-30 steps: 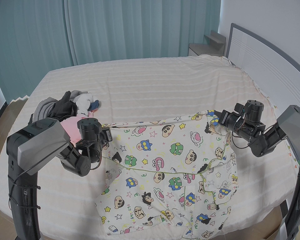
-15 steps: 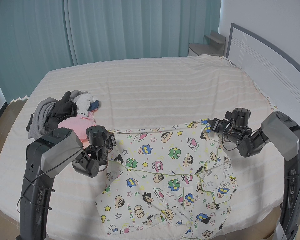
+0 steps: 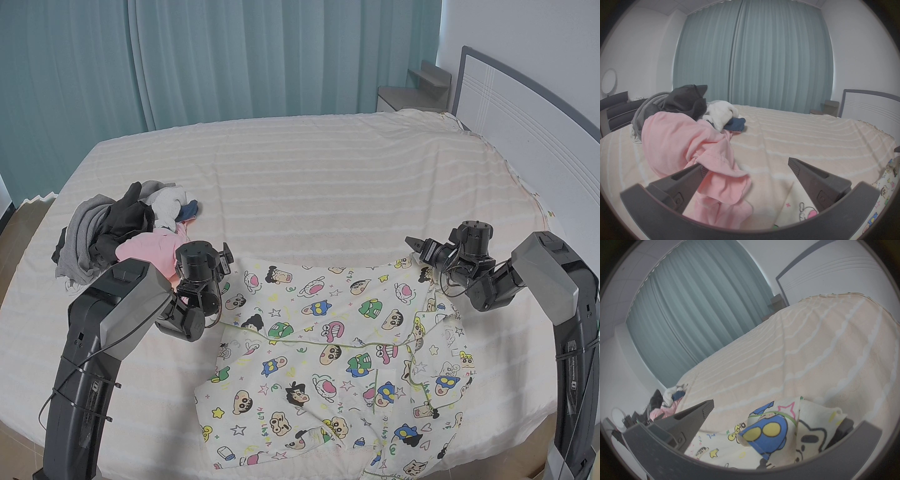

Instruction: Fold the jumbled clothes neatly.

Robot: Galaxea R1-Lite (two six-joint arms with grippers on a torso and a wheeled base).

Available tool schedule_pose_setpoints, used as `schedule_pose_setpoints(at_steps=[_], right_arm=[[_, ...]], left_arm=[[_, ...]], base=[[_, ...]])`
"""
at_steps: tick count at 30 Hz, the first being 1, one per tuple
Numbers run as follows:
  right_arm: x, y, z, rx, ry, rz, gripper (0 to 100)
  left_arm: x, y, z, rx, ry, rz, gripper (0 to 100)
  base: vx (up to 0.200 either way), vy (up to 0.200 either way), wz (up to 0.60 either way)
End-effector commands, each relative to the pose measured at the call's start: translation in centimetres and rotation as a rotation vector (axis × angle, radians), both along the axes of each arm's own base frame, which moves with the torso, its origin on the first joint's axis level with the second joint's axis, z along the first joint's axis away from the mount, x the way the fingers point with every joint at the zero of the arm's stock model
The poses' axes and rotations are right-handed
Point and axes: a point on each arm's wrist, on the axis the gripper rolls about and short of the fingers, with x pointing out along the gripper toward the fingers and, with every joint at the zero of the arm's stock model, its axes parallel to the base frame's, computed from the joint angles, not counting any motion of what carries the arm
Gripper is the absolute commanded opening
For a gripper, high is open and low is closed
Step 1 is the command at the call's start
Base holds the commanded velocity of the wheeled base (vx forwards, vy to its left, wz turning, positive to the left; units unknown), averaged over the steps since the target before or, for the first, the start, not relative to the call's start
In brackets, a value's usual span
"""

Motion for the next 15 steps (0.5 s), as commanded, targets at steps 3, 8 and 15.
schedule_pose_setpoints(at_steps=[3, 8, 15], right_arm=[[-1.1, -1.3, 2.6, 0.1, 0.046, -0.037, 100], [-1.0, -2.2, 3.0, 0.229, 0.177, -0.094, 100], [0.2, -4.7, 6.0, 0.516, 0.308, -0.251, 100]], left_arm=[[-0.7, 0.5, 0.9, 0.009, 0.012, 0.019, 100], [-2.9, 0.8, 1.8, 0.026, 0.072, 0.006, 100], [-6.2, 1.8, 5.7, -0.02, 0.066, 0.005, 100]], base=[[0.0, 0.0, 0.0], [0.0, 0.0, 0.0], [0.0, 0.0, 0.0]])
